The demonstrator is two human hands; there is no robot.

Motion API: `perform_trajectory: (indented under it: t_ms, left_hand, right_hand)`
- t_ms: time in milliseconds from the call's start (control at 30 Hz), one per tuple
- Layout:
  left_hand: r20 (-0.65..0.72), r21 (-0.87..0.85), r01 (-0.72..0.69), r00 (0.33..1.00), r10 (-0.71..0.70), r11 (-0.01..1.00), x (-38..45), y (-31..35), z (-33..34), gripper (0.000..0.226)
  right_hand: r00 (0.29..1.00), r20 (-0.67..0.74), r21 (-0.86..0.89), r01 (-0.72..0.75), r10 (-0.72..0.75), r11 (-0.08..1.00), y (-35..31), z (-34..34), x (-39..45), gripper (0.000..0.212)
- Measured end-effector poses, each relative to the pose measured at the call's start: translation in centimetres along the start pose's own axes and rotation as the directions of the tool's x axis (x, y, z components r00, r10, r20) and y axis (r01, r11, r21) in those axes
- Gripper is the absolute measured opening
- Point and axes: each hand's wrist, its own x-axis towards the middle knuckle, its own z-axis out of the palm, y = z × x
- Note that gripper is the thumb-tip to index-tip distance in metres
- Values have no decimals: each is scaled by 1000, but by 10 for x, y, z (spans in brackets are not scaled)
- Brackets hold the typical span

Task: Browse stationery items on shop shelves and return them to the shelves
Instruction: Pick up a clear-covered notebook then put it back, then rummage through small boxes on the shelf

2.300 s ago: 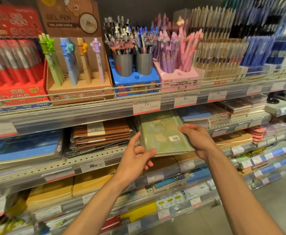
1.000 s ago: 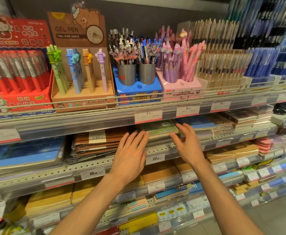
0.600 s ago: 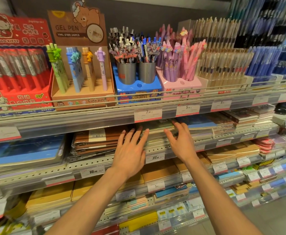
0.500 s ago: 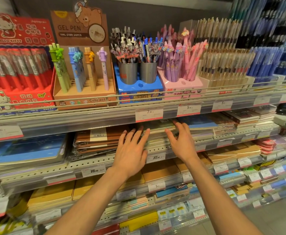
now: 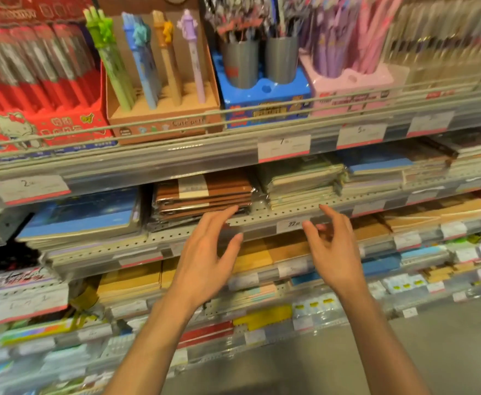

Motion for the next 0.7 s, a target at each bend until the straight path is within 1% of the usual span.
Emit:
perform_trajectory:
  t_ms: [67, 167, 267, 333, 500, 633, 700]
  left_hand:
    - [12, -46, 109, 994, -108, 993, -24, -16, -7, 46]
    - [21, -126, 261, 965, -260, 957, -60, -46, -19, 44]
    - [42, -171, 353, 935, -351, 920, -93, -74, -36, 42]
    - [51, -194, 388, 921, -386, 901, -111, -88, -52, 40]
    - [70, -298, 434, 898, -434, 850, -151, -125, -107, 33]
    - [93, -520, 468, 863, -497, 714, -180, -150, -165, 29]
    - [103, -571, 467, 857, -506, 675, -196, -169, -192, 27]
  right_hand:
    - [998, 48, 27, -51, 50, 998, 6, 16, -22, 50]
    - [978, 140, -7, -152, 152, 988, 10, 44, -55, 50]
    - [952, 217, -22, -215, 214, 976, 7, 70, -89, 50]
    - [945, 232, -38, -229, 231, 973, 0, 84, -113, 49]
    - [957, 192, -47, -210, 215, 977, -37, 119, -171, 50]
    - [959, 180, -89, -207, 220, 974, -78, 158, -214, 42]
    - [960, 182, -105, -197, 213, 975, -100, 181, -231, 44]
